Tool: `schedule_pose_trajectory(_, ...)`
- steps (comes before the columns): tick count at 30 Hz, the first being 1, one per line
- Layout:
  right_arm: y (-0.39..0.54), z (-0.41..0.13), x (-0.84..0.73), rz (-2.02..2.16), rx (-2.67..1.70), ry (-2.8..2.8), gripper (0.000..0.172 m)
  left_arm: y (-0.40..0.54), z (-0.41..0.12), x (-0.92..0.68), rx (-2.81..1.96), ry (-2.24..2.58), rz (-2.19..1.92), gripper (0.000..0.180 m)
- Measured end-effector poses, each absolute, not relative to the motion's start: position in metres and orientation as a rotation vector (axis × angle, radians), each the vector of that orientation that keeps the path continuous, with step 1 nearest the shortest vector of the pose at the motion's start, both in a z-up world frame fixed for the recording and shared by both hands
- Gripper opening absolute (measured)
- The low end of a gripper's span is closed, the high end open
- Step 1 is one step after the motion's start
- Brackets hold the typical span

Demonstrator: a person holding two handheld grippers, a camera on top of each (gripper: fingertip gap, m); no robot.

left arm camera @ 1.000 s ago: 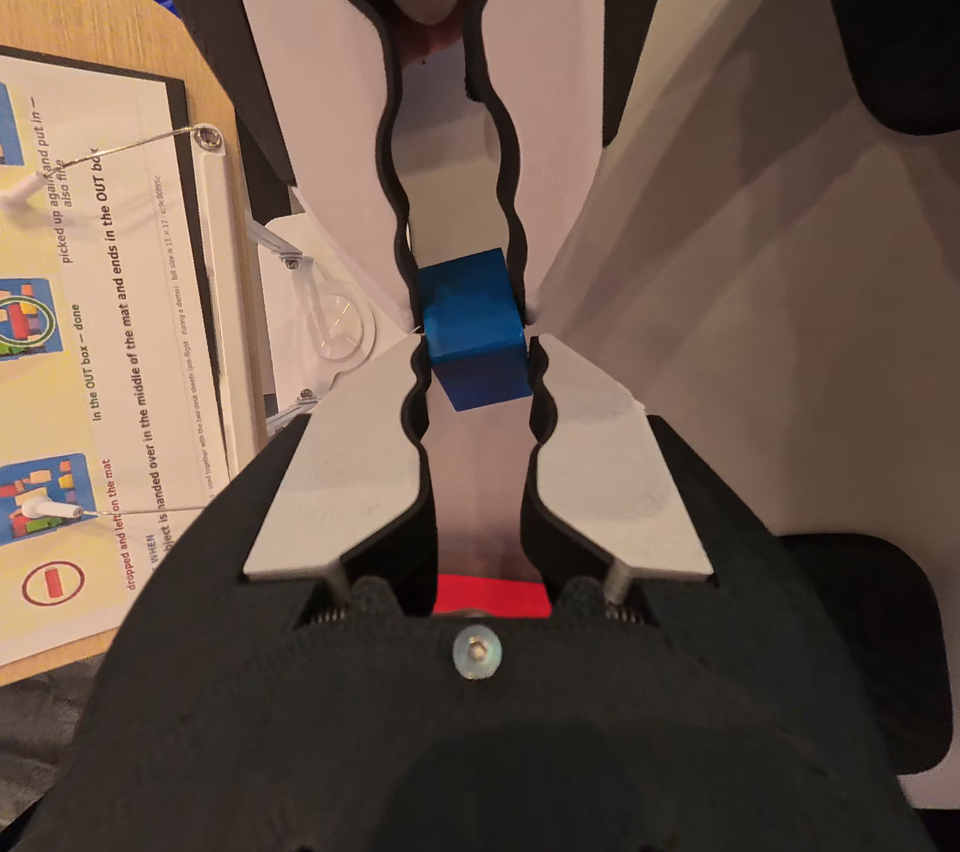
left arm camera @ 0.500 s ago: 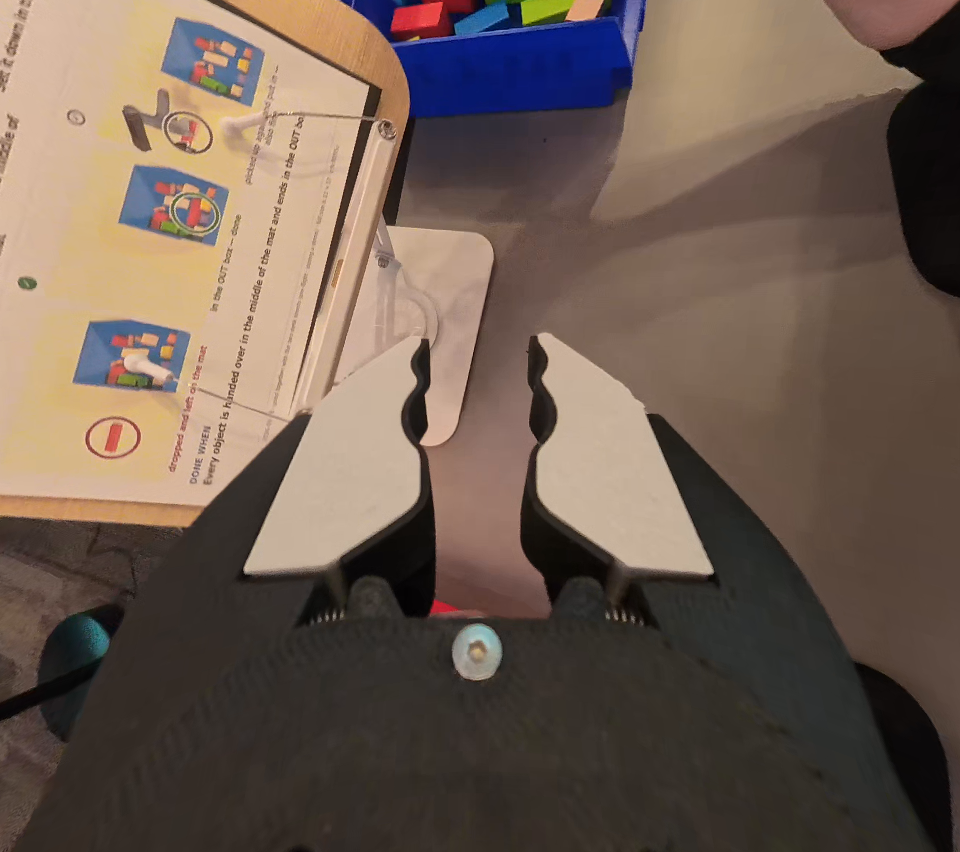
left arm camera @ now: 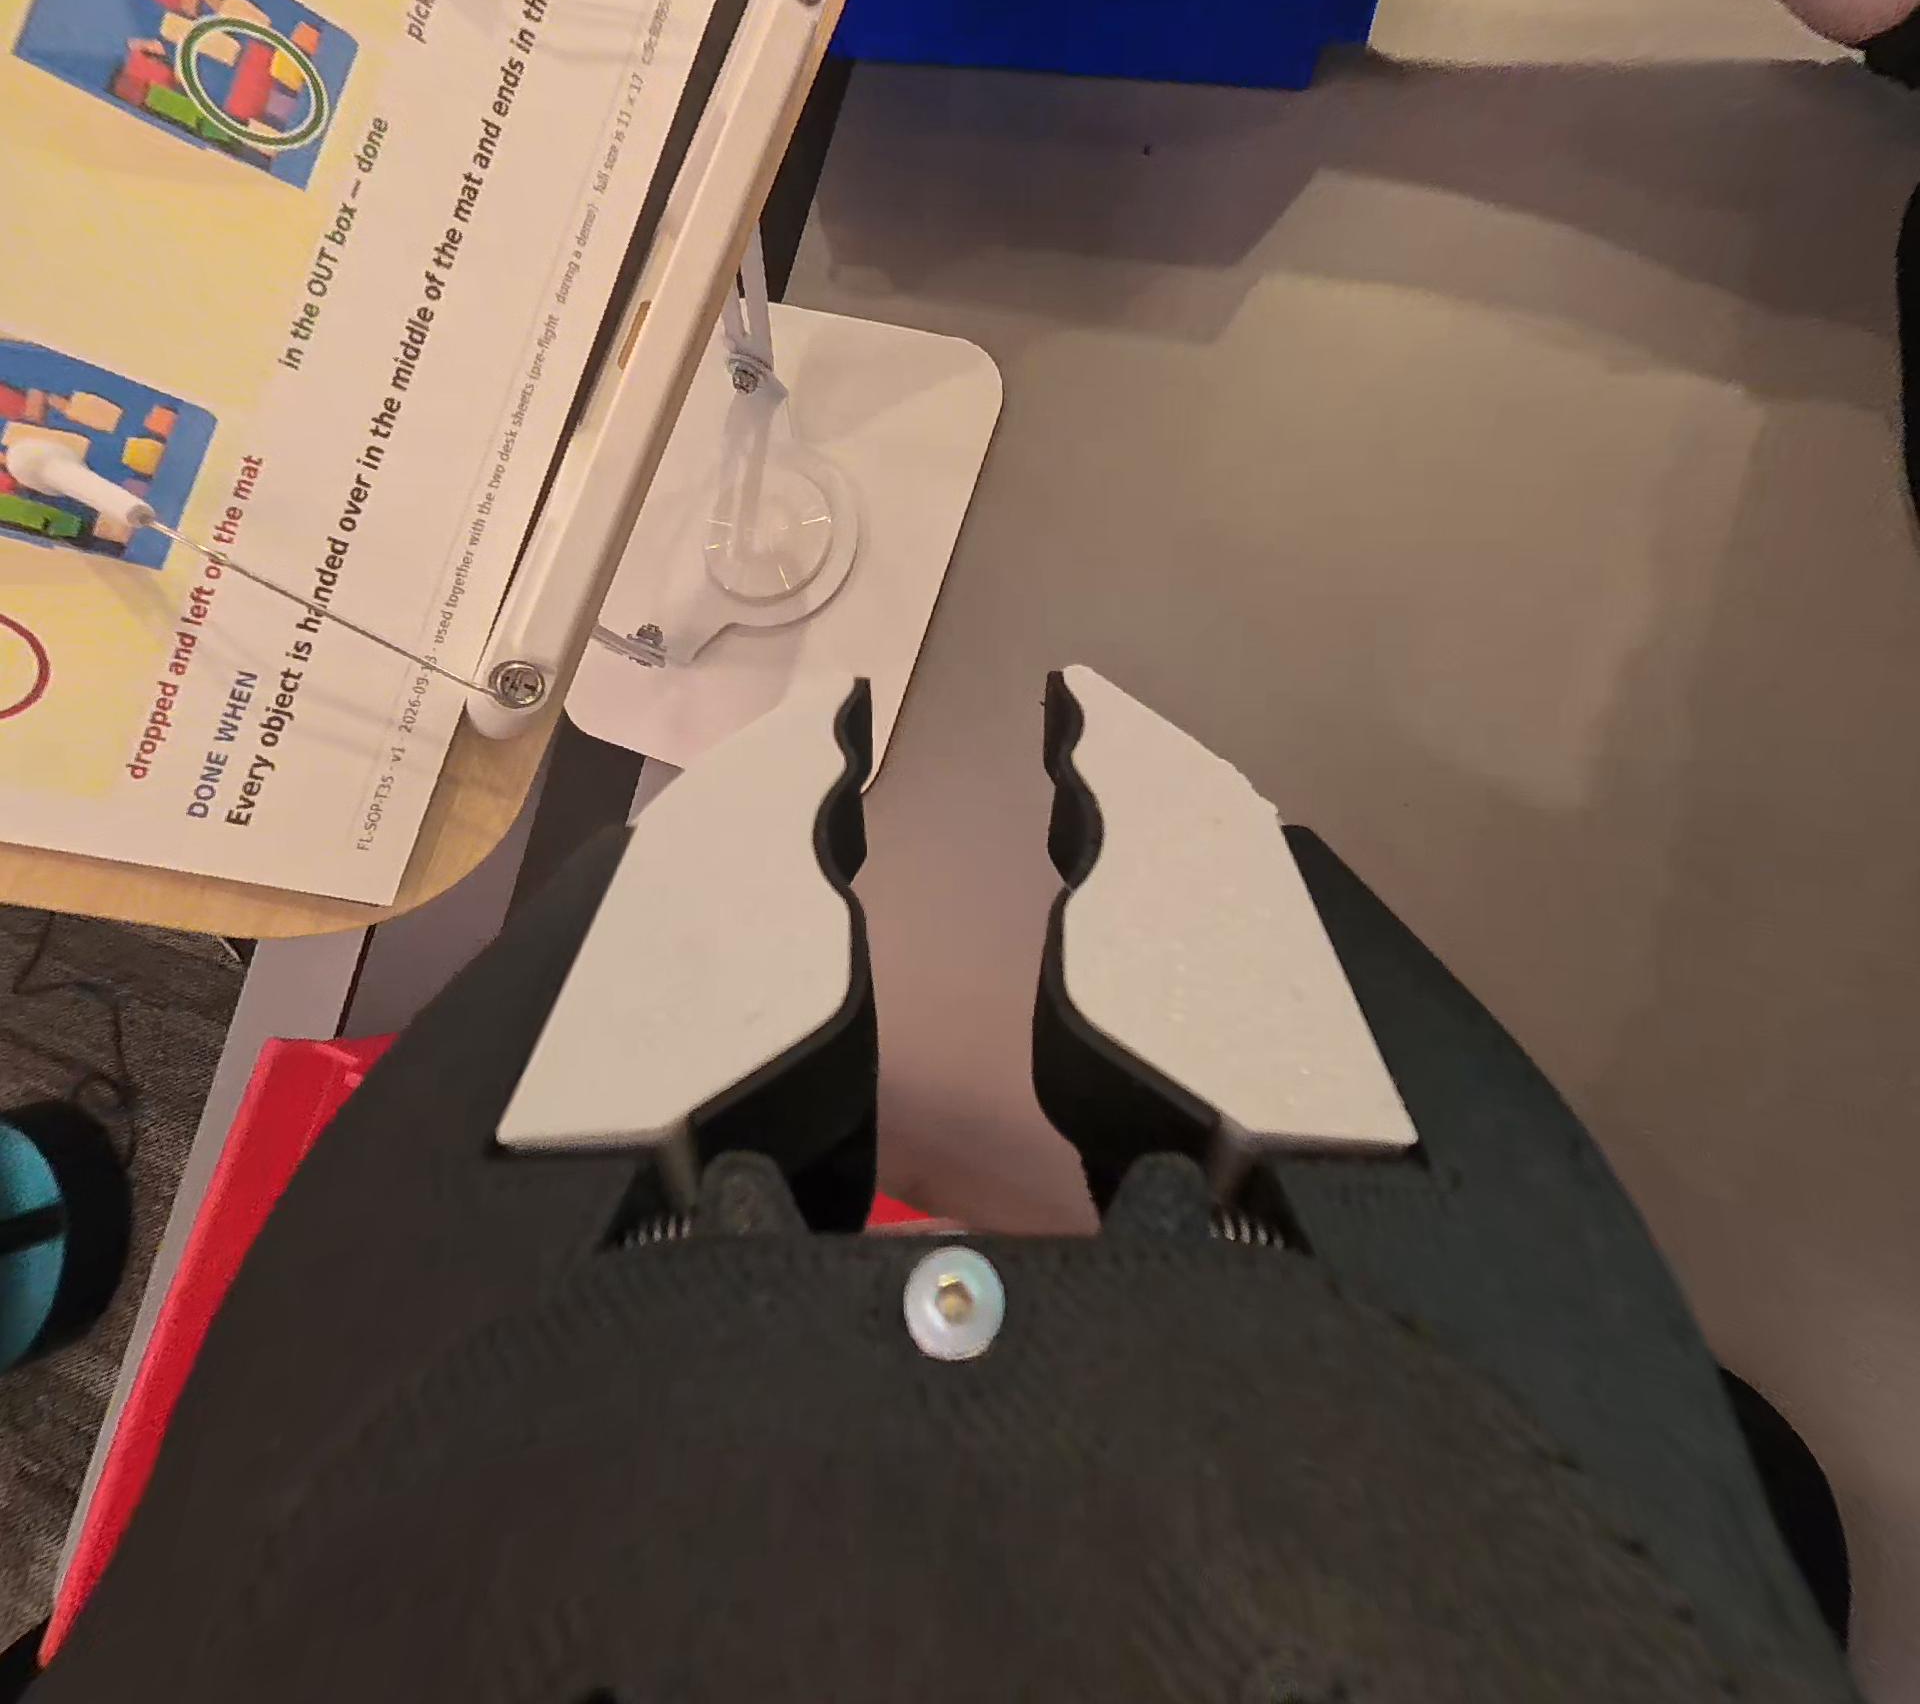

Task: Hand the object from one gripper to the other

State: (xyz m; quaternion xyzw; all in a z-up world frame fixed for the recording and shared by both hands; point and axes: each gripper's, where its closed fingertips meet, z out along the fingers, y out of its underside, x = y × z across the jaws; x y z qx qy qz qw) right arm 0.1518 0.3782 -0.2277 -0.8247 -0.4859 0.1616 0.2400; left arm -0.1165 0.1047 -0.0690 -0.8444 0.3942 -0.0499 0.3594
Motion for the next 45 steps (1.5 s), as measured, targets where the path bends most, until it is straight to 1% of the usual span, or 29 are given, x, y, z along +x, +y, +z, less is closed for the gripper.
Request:
schedule_pose_trajectory(7,0.379,-0.254,0.164,0.349,-2.364,-1.36,0.031,0.105,-0.074,-0.126,-2.196,0.985,-0.143,0.032)
schedule_pose_trajectory(16,0.385,-0.264,0.171,0.287,-2.438,-1.303,0.032,0.1,-0.086,-0.161,-2.262,0.875,-0.11,0.034)
schedule_pose_trajectory(21,0.386,-0.263,0.173,0.275,-2.464,-1.275,0.032,0.098,-0.094,-0.207,-2.337,0.754,-0.015,0.039)
schedule_pose_trajectory(23,0.382,-0.261,0.172,0.312,-2.482,-1.27,0.042,0.095,-0.096,-0.224,-2.357,0.7,-0.012,0.04)
schedule_pose_trajectory(27,0.377,-0.248,0.169,0.341,-2.469,-1.278,0.044,0.089,-0.106,-0.27,-2.423,0.565,0.074,0.045)
schedule_pose_trajectory(31,0.373,-0.231,0.165,0.382,-2.436,-1.274,0.043,0.078,-0.126,-0.327,-2.527,0.44,0.243,0.047)
schedule_pose_trajectory(39,0.372,-0.209,0.161,0.357,-2.371,-1.272,0.041,0.062,-0.182,-0.402,-2.745,0.245,0.375,0.051)
schedule_pose_trajectory(42,0.371,-0.206,0.16,0.351,-2.361,-1.278,0.04,0.056,-0.208,-0.424,-2.848,0.11,0.411,0.046)
schedule_pose_trajectory(45,0.371,-0.202,0.158,0.347,-2.348,-1.284,0.04,0.055,-0.221,-0.44,-2.883,0.0,0.468,0.045)
